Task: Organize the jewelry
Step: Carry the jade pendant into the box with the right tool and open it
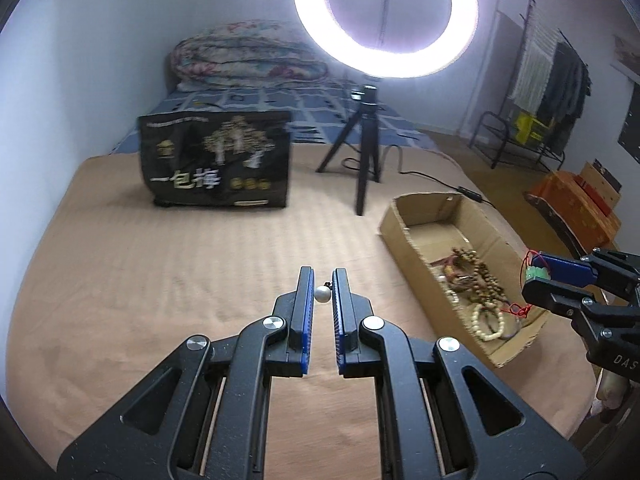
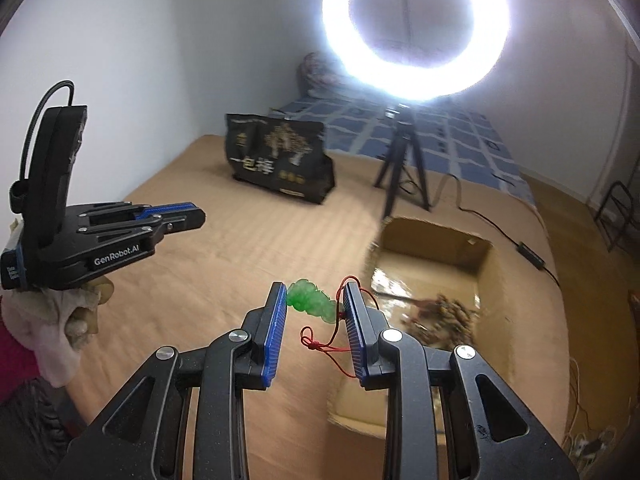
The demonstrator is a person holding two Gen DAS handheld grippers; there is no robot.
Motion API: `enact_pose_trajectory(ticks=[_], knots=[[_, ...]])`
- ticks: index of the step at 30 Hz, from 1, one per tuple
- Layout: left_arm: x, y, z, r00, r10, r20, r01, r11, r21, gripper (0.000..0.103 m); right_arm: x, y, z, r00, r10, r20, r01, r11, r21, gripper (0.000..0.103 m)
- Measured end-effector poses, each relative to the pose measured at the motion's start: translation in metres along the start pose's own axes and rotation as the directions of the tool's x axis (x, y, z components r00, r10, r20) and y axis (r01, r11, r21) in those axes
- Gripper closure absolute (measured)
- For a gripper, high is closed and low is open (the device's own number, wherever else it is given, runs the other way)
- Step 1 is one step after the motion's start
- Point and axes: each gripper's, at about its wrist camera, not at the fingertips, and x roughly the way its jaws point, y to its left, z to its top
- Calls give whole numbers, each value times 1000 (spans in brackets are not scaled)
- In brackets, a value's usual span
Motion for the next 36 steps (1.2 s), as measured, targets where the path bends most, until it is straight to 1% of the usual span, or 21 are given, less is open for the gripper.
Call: enact_pose_trajectory(ticks=[4, 10, 18, 22, 28, 36], knots=[[9, -18, 6, 1000, -24, -4, 24, 1000, 9, 96, -4, -21, -12, 1000, -18, -19, 19, 999, 38, 76], [32, -47, 19, 998, -65, -12, 65, 998, 23, 96, -4, -41, -22, 998, -38, -40, 41, 997, 69, 76], [65, -85, 33, 995, -91, -32, 93, 994, 56, 96, -1, -72, -29, 997, -62, -47, 68, 988, 139, 76], [80, -99, 38, 994, -98, -42, 101, 993, 69, 96, -1, -88, -29, 997, -61, -40, 68, 982, 178, 76], [95, -115, 43, 992, -111, -51, 115, 990, 79, 96, 2, -98, -29, 997, -66, -29, 70, 978, 196, 76], [103, -127, 51, 993, -108, -51, 112, 989, 96, 96, 8, -100, -29, 997, -67, -33, 72, 979, 189, 76]])
